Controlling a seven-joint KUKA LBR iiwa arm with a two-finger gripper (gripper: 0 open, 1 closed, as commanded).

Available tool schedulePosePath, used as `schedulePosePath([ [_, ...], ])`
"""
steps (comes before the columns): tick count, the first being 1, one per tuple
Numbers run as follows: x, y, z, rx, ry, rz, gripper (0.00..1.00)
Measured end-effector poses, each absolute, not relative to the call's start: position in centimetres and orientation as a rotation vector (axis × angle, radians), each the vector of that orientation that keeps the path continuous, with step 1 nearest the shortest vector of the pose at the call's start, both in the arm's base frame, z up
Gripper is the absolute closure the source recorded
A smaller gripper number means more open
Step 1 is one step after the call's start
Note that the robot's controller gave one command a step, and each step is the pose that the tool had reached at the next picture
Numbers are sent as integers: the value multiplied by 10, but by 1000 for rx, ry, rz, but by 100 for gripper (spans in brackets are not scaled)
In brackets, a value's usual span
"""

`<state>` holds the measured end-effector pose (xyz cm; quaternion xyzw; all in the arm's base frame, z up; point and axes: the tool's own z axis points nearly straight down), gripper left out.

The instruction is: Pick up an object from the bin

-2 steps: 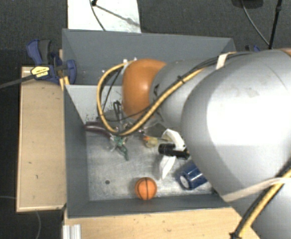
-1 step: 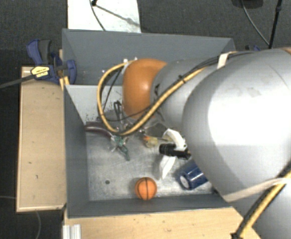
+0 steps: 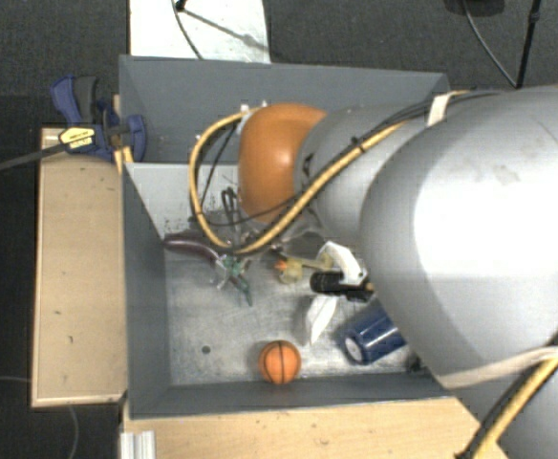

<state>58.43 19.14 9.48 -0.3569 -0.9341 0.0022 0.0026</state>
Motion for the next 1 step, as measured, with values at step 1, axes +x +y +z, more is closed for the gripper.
schedulePosePath([
  [1,587,192,113,-1120,-2937,-1,100],
])
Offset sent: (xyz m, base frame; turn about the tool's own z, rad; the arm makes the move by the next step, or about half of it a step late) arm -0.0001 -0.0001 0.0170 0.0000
